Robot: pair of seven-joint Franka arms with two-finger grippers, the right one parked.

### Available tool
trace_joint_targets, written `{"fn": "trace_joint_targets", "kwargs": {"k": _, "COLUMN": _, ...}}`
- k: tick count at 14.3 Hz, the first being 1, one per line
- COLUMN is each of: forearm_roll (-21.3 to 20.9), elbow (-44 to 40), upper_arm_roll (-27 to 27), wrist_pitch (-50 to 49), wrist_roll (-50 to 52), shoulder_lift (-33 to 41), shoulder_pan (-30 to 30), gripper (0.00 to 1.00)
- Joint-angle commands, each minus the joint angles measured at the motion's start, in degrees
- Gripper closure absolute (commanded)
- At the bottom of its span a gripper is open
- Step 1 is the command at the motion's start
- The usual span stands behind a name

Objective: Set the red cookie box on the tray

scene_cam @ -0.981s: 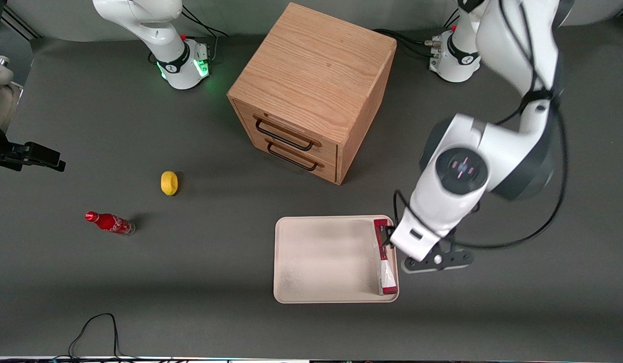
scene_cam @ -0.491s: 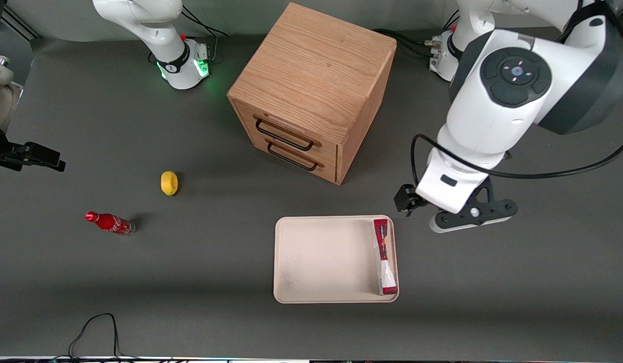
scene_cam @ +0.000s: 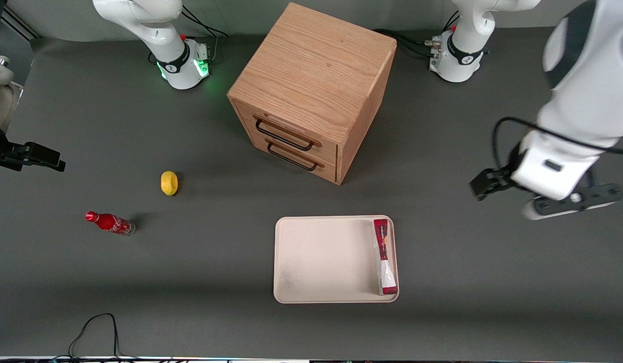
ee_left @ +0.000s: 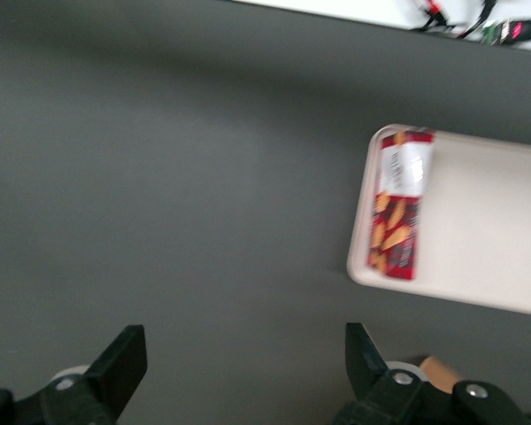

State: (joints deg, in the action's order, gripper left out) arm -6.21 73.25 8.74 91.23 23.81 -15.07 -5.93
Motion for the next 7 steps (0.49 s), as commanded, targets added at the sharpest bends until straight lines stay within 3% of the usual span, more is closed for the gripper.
{"fn": "trace_joint_targets", "kwargs": {"k": 1, "forearm_roll": 1.8, "elbow": 13.8, "upper_arm_roll": 0.1, "wrist_pitch": 4.7, "wrist_roll": -8.4, "shoulder_lift": 9.2, "shoulder_pan": 5.4, "gripper": 0.00}}
{"fn": "trace_joint_targets", "kwargs": {"k": 3, "forearm_roll": 3.7, "elbow": 16.9, "upper_arm_roll": 0.0, "wrist_pitch": 5.7, "wrist_roll": -13.8, "shoulder_lift": 11.4, "shoulder_pan": 9.4, "gripper": 0.00}}
{"fn": "trace_joint_targets", "kwargs": {"k": 7, "forearm_roll": 3.8, "elbow": 16.9, "upper_arm_roll": -0.1, "wrist_pitch": 5.7, "wrist_roll": -16.6, "shoulder_lift": 11.4, "shoulder_pan": 11.8, "gripper": 0.00}}
